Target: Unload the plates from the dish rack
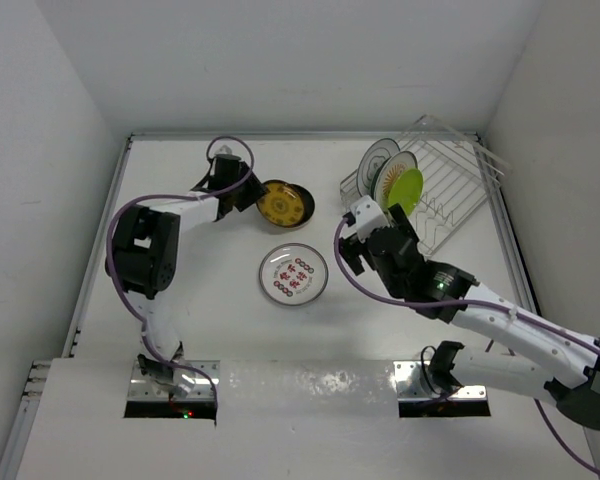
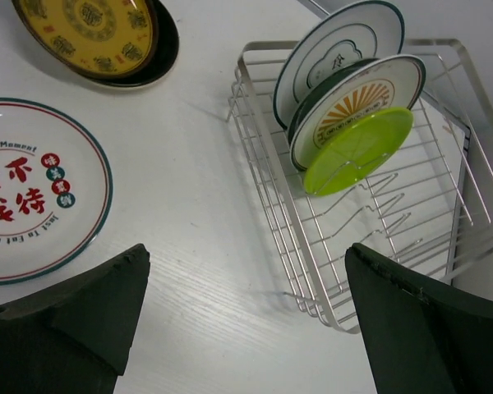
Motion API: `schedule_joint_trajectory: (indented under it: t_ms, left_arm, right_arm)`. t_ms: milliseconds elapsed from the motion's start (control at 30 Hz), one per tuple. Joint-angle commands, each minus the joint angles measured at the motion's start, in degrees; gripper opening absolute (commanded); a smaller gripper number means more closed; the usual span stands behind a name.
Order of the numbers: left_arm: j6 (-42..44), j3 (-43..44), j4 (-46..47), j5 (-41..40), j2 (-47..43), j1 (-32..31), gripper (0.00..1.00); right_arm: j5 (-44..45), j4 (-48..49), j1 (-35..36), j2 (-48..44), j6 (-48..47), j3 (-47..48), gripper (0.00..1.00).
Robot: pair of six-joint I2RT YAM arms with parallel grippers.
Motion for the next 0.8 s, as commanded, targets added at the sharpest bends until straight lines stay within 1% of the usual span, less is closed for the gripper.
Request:
schedule_joint_trajectory:
  t_ms: [0, 33, 67, 100, 167, 200, 233, 300, 333, 367, 400, 433, 467, 500, 533, 600, 633, 667, 700, 733, 767]
  left_arm:
    - [0.2, 2.6, 2.7, 2.5, -0.8, 0.0, 0.48]
    - [0.2, 2.4, 2.2, 2.5, -1.0, -0.2, 0.58]
    - [0.2, 2.2, 1.9, 2.2, -1.6, -1.0, 0.66]
    - [0.3, 2.0, 0.7, 1.7, -1.8, -1.4, 0.79]
    - [0.7, 2.7, -1.0, 1.1, -1.3, -3.3, 0.97]
    - [0.8, 4.2, -5.3, 0.8, -0.8, -3.7, 1.0]
    - [0.7, 4.7, -6.7, 0.4, -0.4, -4.1, 1.0]
    - [-0.2, 4.9, -10.6, -1.1, 0.1, -4.4, 1.0]
    - [-0.3, 4.8, -12.2, -3.4, -0.3, -4.3, 1.0]
    - [0.0, 4.3, -14.4, -6.9, -2.4, -4.4, 1.0]
    - [0.2, 3.2, -15.4, -8.8, -4.1, -4.3, 1.0]
    - [0.5, 2.6, -16.5, -11.9, -8.0, -4.4, 1.0]
    - [1.4, 1.2, -18.3, -13.1, -10.3, -4.4, 1.0]
    - [1.9, 0.3, -18.9, -14.1, -13.0, -4.4, 1.0]
    - [2.3, -0.7, -19.6, -15.1, -18.8, -4.3, 1.0]
    - [4.8, -4.0, -21.0, -15.4, -25.2, -4.4, 1.0]
    - [7.3, -5.2, -21.4, -14.8, -31.7, -4.4, 1.0]
    - [8.9, -7.2, -21.8, -14.3, -34.5, -4.4, 1.0]
    - [10.5, -8.1, -22.4, -13.8, -37.4, -4.4, 1.0]
    - [13.0, -8.5, -25.3, -13.5, -41.8, -4.4, 1.0]
    - [14.0, -9.1, -27.4, -13.3, -43.7, -4.4, 1.0]
  right_arm:
    - [1.6, -0.4, -2.4, 0.1, 3.3, 1.6, 0.99]
    - [1.8, -1.7, -3.7, 1.0, 4.8, 2.6, 0.99]
    - [1.6, -4.8, -5.2, 3.9, 8.1, 5.2, 0.99]
    - [-1.1, -6.0, -8.8, 5.6, 9.7, 6.4, 0.99]
    - [-5.6, -6.8, -12.2, 10.2, 13.6, 9.3, 0.99]
    - [-10.1, -6.4, -15.4, 11.5, 14.8, 10.0, 0.99]
    - [-11.5, -6.1, -16.9, 12.8, 18.2, 11.5, 0.99]
    - [-14.0, -5.8, -20.0, 16.6, 21.0, 13.5, 0.99]
    - [-15.0, -6.1, -20.7, 17.9, 23.5, 16.1, 0.99]
    - [-15.1, -6.4, -21.3, 20.4, 24.6, 17.4, 0.99]
    - [-14.6, -6.5, -22.7, 21.5, 25.4, 19.5, 0.99]
    - [-13.6, -6.6, -23.6, 22.7, 27.7, 20.4, 0.99]
    - [-13.4, -6.5, -26.1, 24.7, 29.2, 21.3, 0.99]
    - [-13.7, -5.9, -27.4, 25.6, 30.3, 22.1, 0.99]
    - [-13.9, -4.9, -28.8, 26.4, 32.2, 22.4, 0.99]
    - [-13.6, -3.1, -32.8, 29.3, 35.0, 22.8, 0.99]
    - [-15.0, -1.3, -34.3, 30.1, 37.4, 22.8, 0.94]
    - [-15.3, -0.6, -36.9, 31.2, 38.5, 22.9, 0.9]
    - [-15.3, 0.1, -37.9, 32.8, 40.6, 22.9, 0.87]
    - [-15.9, 2.6, -39.5, 33.4, 41.0, 22.7, 0.83]
    - [-16.4, 4.6, -40.2, 33.9, 41.2, 22.0, 0.7]
